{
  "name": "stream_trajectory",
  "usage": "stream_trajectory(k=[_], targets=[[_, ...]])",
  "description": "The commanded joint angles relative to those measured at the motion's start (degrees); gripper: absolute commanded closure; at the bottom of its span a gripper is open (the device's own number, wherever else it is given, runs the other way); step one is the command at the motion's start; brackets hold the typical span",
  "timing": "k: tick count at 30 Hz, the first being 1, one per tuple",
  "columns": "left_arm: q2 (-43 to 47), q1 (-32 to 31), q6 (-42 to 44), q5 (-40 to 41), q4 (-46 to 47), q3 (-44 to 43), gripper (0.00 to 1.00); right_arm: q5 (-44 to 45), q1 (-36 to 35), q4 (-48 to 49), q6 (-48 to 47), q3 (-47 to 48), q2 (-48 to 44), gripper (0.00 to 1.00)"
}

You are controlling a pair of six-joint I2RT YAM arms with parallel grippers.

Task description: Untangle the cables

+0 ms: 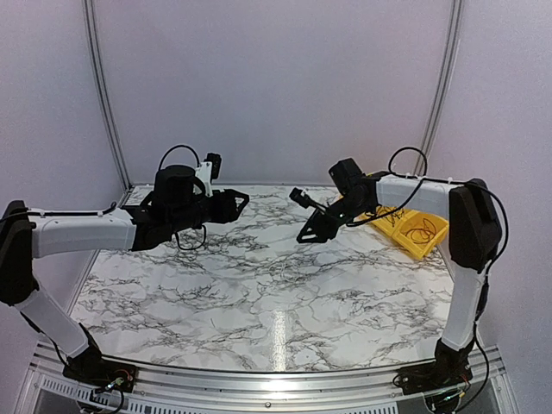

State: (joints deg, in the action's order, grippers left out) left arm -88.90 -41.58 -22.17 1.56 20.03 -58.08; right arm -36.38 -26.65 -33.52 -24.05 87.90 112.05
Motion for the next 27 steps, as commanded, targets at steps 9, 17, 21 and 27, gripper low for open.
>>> stream_trajectory(k=[9, 17, 21, 27], targets=[[0.45, -0.17, -0.64, 1.21, 0.01, 0.16, 0.41, 3.22, -6.95, -8.82, 1.43, 3.90, 7.32, 0.53], [0.56, -0.17, -0.48, 1.25, 0.01, 0.16, 0.41, 2.21, -6.99, -10.42, 3.81, 8.39, 11.99, 0.69], [0.57, -0.17, -0.43, 1.25, 0.01, 0.16, 0.41, 2.36, -6.98, -10.34, 4.72, 9.66, 12.89, 0.75], [0.35, -0.17, -0.46, 0.98, 0.01, 0.16, 0.41, 2.44, -6.97, -10.08, 5.33, 10.20, 13.86, 0.90]])
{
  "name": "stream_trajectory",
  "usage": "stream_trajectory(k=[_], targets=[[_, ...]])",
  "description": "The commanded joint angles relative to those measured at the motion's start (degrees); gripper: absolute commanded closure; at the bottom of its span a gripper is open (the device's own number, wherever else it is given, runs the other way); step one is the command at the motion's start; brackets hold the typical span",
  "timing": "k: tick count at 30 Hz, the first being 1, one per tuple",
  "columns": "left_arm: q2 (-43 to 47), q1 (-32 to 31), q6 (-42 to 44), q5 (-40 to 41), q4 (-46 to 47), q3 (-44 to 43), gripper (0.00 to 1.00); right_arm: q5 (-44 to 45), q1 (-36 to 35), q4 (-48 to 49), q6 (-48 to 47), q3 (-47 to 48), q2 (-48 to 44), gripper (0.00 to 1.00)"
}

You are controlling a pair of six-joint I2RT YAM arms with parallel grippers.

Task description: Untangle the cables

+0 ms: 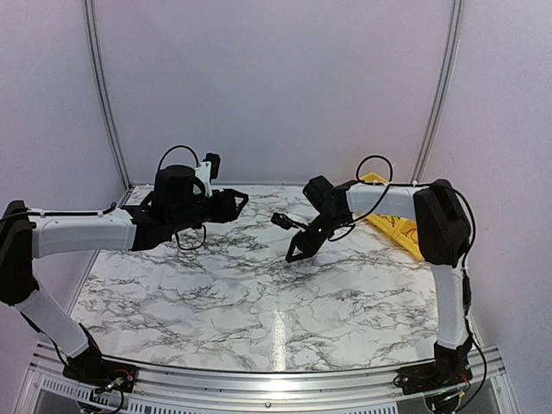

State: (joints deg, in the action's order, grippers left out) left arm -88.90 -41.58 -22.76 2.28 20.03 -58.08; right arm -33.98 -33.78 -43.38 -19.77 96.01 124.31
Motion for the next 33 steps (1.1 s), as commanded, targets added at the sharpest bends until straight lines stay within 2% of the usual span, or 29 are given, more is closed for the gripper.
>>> stream_trajectory(k=[1, 5, 11, 16, 23, 25, 29, 33], targets=[[0.27, -0.17, 0.15, 0.19, 0.01, 0.12, 0.41, 0.05, 0.18, -0.22, 1.05, 2.14, 1.75, 0.93], [0.07, -0.17, 0.12, 0.01, 0.01, 0.08, 0.41, -0.29, 0.12, -0.22, 1.09, 2.16, 1.83, 1.00], [-0.64, -0.24, 0.20, -0.40, 0.01, 0.16, 0.41, -1.11, 0.29, -0.30, 0.33, 1.69, -1.25, 1.00], [-2.74, -1.13, 1.09, 0.03, 0.01, 0.12, 0.41, -6.60, 1.13, -0.99, -0.82, 1.31, -7.28, 1.00], [-6.52, -6.20, 8.63, 1.25, 0.44, -0.59, 0.44, -6.88, 1.99, 0.39, -2.13, -2.29, -14.06, 1.00], [-5.59, -7.60, 9.29, -1.66, 3.43, 1.34, 0.43, -7.12, 2.45, 0.66, -2.47, -3.08, -14.54, 1.00], [-3.65, -10.34, 9.48, -3.76, 21.75, 10.71, 0.42, -8.13, 3.15, 1.04, -2.66, -4.10, -15.26, 1.00], [-8.02, -10.79, 7.22, -2.68, 26.78, 11.44, 0.42, -9.08, 3.45, 1.54, -2.09, -4.50, -15.66, 1.00]])
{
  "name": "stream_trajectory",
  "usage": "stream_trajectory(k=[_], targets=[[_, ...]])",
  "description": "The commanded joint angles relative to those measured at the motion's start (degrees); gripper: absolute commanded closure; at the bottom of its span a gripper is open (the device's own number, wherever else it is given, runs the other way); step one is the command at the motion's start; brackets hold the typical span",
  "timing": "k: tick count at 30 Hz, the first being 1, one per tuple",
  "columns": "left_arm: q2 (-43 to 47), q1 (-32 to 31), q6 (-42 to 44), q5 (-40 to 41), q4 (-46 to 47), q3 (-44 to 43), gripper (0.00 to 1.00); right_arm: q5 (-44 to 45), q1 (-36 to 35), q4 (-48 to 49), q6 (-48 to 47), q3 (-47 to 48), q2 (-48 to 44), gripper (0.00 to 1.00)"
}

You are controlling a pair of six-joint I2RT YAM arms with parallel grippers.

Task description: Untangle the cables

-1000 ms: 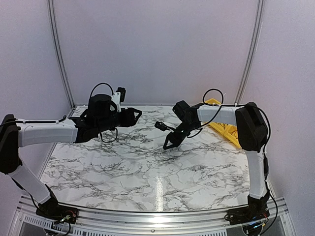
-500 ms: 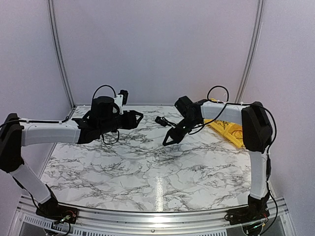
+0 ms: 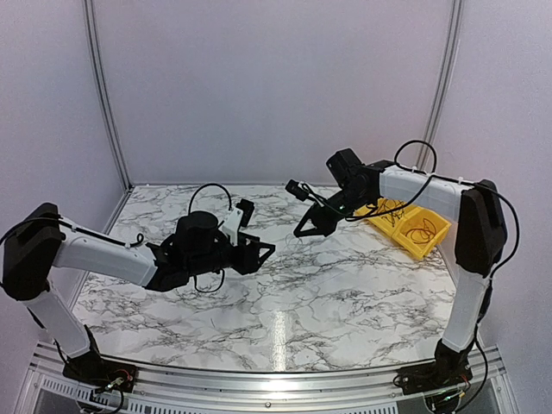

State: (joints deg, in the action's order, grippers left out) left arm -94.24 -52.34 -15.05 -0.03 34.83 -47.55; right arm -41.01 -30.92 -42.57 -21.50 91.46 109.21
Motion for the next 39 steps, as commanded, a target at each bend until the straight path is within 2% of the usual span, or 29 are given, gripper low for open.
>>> stream_trajectory(k=[1, 4, 9, 15, 17, 25, 28, 32, 35, 39], targets=[[-3.91, -0.24, -0.58, -0.32, 14.26, 1.15, 0.43, -2.31, 0.59, 0.84, -0.26, -0.01, -0.57, 1.00], [-7.64, -0.50, -1.51, -0.32, 18.12, 0.11, 0.42, -2.71, 0.68, 0.99, -0.04, -0.30, -0.66, 1.00], [-13.78, -0.49, -2.62, 1.88, 18.19, -4.95, 0.42, -3.55, 0.79, 1.41, 0.23, -0.83, -0.75, 1.00], [-17.80, -0.47, -3.01, 3.29, 19.05, -8.61, 0.49, -4.16, 0.77, 1.52, 0.46, -1.02, -0.62, 1.00], [-18.96, -0.44, -3.09, 3.33, 19.53, -9.54, 0.55, -4.24, 0.78, 1.51, 0.49, -1.04, -0.53, 1.00], [-22.30, 0.22, -3.25, 3.42, 20.07, -12.65, 0.97, -3.89, 0.86, 1.61, 0.27, -1.09, -0.75, 1.00], [-22.03, 0.37, -3.40, 3.17, 21.05, -11.96, 1.00, -1.97, 1.16, 1.61, -0.92, -1.19, -1.04, 1.00], [-20.68, 0.32, -3.81, 2.16, 22.01, -10.43, 1.00, 0.54, 1.89, 2.80, -2.80, -2.33, -2.43, 0.74], [-19.58, 0.31, -4.53, 1.26, 22.10, -9.71, 1.00, 0.89, 1.75, 3.72, -5.32, -4.15, -3.78, 0.66], [-18.98, 0.34, -5.83, 0.75, 22.12, -9.45, 1.00, -0.68, 1.33, 2.99, -7.42, -4.59, -3.93, 0.61]])
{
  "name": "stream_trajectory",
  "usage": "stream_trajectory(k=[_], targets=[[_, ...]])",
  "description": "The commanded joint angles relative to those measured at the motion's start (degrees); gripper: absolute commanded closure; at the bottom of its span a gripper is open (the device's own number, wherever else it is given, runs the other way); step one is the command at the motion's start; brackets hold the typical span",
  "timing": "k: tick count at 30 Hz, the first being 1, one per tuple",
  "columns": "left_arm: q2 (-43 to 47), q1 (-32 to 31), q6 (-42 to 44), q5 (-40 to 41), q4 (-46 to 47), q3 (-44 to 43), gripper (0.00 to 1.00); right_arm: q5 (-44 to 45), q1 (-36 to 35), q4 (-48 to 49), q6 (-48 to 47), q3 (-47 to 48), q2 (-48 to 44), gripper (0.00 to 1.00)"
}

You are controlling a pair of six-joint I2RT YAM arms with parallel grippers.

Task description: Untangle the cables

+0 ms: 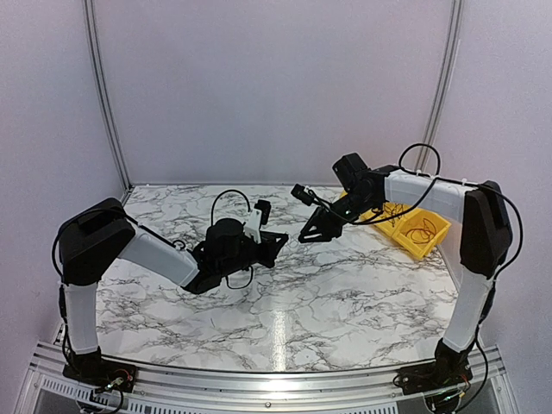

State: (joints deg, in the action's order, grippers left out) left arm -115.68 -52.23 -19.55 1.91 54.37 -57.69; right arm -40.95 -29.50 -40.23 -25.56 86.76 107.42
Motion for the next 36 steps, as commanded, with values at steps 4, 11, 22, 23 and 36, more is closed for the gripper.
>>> stream_trajectory(k=[4, 11, 22, 23, 36], targets=[[2.34, 0.24, -1.61, -1.59, 2.58, 0.33, 1.00, -1.37, -1.35, 0.37, -4.45, 0.00, -2.29, 0.57], [2.34, 0.27, -2.87, -3.61, 2.58, -0.06, 1.00, 1.24, -3.36, 1.57, -4.68, -0.10, -1.89, 0.55], [2.50, 0.20, -3.12, -3.54, 2.58, -0.05, 1.00, 4.36, -3.56, 2.88, -3.02, 0.29, -0.81, 0.91], [2.29, 0.22, -3.12, -3.06, 2.58, -0.12, 1.00, 4.27, -3.57, 2.92, -2.92, 0.33, -0.81, 0.98], [-6.04, 0.28, -4.64, 2.12, 3.31, -7.17, 0.82, -3.96, -3.53, 0.94, -1.57, 1.73, -1.99, 1.00]])
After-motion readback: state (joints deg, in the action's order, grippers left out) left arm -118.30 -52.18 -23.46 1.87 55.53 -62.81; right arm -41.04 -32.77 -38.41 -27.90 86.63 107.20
